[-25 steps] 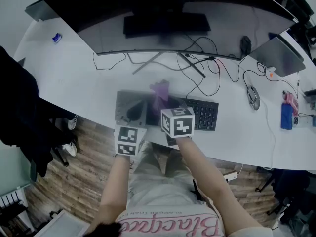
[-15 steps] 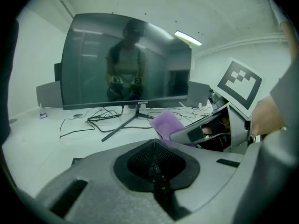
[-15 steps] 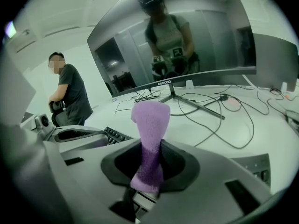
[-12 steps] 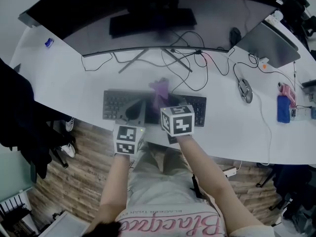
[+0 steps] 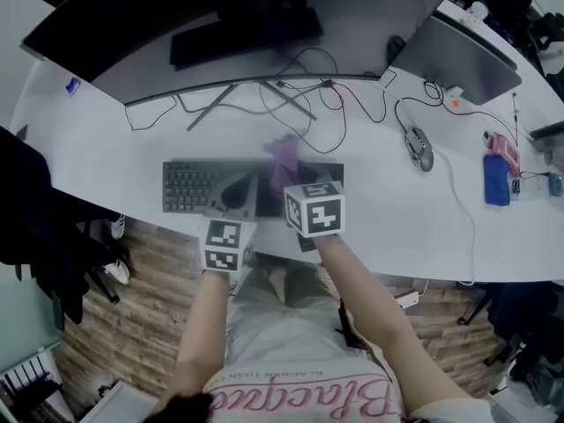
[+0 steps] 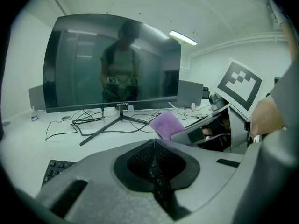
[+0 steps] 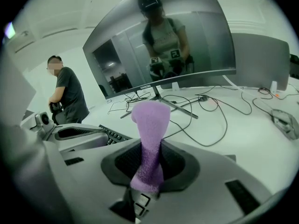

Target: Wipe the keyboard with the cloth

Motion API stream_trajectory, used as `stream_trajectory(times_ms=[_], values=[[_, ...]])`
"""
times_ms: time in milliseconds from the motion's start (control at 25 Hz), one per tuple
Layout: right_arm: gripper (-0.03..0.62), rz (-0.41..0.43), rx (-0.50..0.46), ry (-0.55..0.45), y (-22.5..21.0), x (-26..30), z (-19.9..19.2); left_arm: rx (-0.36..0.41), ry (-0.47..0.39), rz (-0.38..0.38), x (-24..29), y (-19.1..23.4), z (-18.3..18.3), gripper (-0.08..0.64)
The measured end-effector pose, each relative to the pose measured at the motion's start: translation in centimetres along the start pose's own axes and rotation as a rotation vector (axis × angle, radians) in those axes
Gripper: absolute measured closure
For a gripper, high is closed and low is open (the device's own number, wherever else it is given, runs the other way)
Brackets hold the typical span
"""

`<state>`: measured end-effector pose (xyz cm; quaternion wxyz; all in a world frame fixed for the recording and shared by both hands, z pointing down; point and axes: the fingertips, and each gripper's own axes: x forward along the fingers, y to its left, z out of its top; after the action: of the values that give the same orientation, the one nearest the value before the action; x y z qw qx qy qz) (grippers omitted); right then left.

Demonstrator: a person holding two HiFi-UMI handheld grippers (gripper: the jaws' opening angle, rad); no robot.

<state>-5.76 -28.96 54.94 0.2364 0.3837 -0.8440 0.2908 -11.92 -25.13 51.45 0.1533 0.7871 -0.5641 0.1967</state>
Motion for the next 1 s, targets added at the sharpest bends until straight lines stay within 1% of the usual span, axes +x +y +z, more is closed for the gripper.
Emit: stream_trajectory(times_ms=[720,1000], values=[[0.505,-0.045,0.001,0.005,-6.5,-3.9,-0.8,0.039,-0.007,-0.063,3.1,-6.0,1.6,0.553],[0.505,-0.063,0.01,-0.002,-9.0,-5.3,-1.1,0.043,-0.009,-0.072,4.0,-7.4,1.7,0.553]])
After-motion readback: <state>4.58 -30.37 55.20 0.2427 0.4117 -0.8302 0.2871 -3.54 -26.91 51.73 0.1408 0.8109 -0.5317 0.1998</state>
